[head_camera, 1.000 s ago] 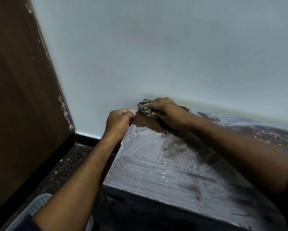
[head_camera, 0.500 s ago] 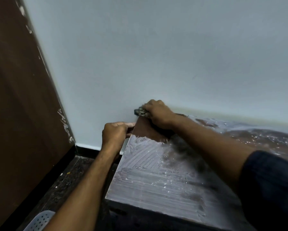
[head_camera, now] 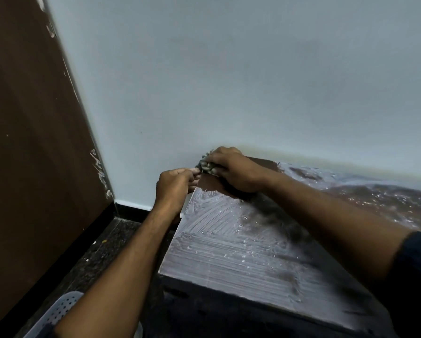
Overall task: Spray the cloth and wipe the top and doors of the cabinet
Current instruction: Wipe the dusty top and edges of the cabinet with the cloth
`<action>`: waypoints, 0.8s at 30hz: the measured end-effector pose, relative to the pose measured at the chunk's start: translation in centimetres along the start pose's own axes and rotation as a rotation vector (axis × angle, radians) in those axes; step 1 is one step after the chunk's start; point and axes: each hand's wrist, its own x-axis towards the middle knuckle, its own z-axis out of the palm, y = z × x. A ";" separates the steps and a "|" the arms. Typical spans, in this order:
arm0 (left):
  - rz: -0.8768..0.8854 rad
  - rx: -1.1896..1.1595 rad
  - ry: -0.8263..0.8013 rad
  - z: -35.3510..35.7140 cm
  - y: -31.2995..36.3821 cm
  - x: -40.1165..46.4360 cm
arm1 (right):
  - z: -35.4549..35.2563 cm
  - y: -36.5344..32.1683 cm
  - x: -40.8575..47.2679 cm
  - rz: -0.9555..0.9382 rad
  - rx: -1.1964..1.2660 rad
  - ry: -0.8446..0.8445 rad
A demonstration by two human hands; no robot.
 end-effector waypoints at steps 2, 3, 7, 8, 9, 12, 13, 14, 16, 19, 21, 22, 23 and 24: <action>0.008 0.014 0.005 -0.1 -0.1 -0.1 | -1.4 1.1 -0.8 -0.029 0.021 -0.060; 0.018 0.024 0.002 -0.1 -0.1 -0.2 | -2.2 1.9 -0.8 0.020 0.006 -0.056; 0.047 0.060 0.004 0.2 0.0 -0.8 | -2.0 2.5 0.7 0.235 -0.097 0.004; 0.047 0.061 0.012 0.3 0.0 -0.8 | -1.5 1.8 0.8 0.209 -0.084 0.017; 0.051 0.062 0.018 0.2 -0.1 -0.7 | -1.0 1.2 0.4 0.150 -0.052 0.015; 0.064 0.083 0.014 -0.1 -0.2 -0.5 | -1.9 1.3 -2.5 -0.011 0.020 -0.080; 0.070 0.091 0.000 -0.2 -0.2 -0.5 | -2.8 2.1 -3.3 -0.012 0.014 -0.096; 0.079 0.102 -0.014 -0.3 -0.1 -0.5 | -3.6 3.1 -3.9 0.023 -0.006 -0.095; 0.103 0.131 -0.020 -0.3 0.0 -0.7 | -4.5 4.9 -4.3 0.167 -0.065 -0.056; 0.132 0.194 0.009 0.0 0.3 -1.2 | -3.1 3.6 -2.9 0.212 -0.117 -0.017; 0.120 0.209 0.025 0.1 0.3 -1.2 | -1.5 1.0 -2.6 0.066 -0.059 0.006; 0.118 0.210 0.027 0.0 0.3 -1.0 | -1.0 0.1 -2.7 -0.016 -0.033 -0.007; 0.113 0.209 0.017 -0.1 0.3 -0.9 | -0.9 -0.2 -3.0 -0.072 -0.021 -0.038; 0.106 0.194 -0.003 -0.3 0.3 -0.7 | -1.3 0.0 -3.0 -0.086 -0.015 -0.062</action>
